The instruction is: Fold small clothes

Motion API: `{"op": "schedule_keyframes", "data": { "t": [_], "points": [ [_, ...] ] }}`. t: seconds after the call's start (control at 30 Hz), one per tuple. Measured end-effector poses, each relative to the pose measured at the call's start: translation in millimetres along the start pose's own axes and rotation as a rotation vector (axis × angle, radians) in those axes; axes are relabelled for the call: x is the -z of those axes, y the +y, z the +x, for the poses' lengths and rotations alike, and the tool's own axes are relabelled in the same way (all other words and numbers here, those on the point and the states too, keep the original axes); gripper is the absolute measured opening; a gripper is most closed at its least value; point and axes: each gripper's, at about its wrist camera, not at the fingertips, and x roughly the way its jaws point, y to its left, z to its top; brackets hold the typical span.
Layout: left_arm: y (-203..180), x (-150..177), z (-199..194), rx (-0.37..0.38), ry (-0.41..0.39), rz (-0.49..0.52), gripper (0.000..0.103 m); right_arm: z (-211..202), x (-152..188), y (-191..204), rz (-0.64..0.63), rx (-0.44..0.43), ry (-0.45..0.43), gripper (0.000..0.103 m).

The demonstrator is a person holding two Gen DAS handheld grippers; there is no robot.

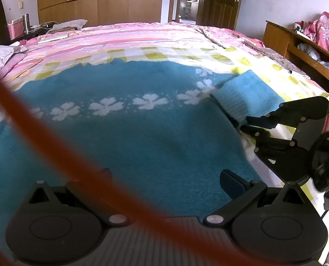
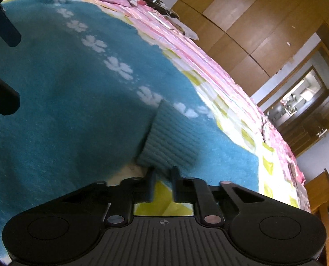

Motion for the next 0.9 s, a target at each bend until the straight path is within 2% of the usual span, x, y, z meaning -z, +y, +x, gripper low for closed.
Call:
{"op": "schedule_keyframes", "data": {
  "t": [0.13,0.3,0.43,0.63,0.73,0.9],
  "points": [
    [3.8,-0.1,-6.4,-0.002,-0.013,0.007,0.103,-9.2,-2.2,-8.6,0.079,0.006,-0.017,0.004],
    [13.7,-0.2,-17.7,0.004,-0.037,0.005,0.103,-22.1,-11.6,-33.5,0.290,-0.027,-0.036,0.004],
    [27.1,1.5,-29.4,-0.001,-0.064,0.002,0.103,-31.3,-30.6,-55.6,0.503,-0.121,-0.055,0.004],
    [61.3,4.4,-44.8,-0.041,-0.102,-0.010,0.103,-30.3,-76.5,-62.9,0.717,-0.284,-0.105,0.004],
    [81.9,7.0,-49.3,-0.065,-0.118,-0.013,0.103,-21.4,-99.3,-56.0,0.798,-0.363,-0.120,0.004],
    [114.8,13.2,-53.5,-0.113,-0.150,-0.046,0.103,-0.1,-144.7,-29.3,0.834,-0.439,-0.136,0.004]
  ]
}}
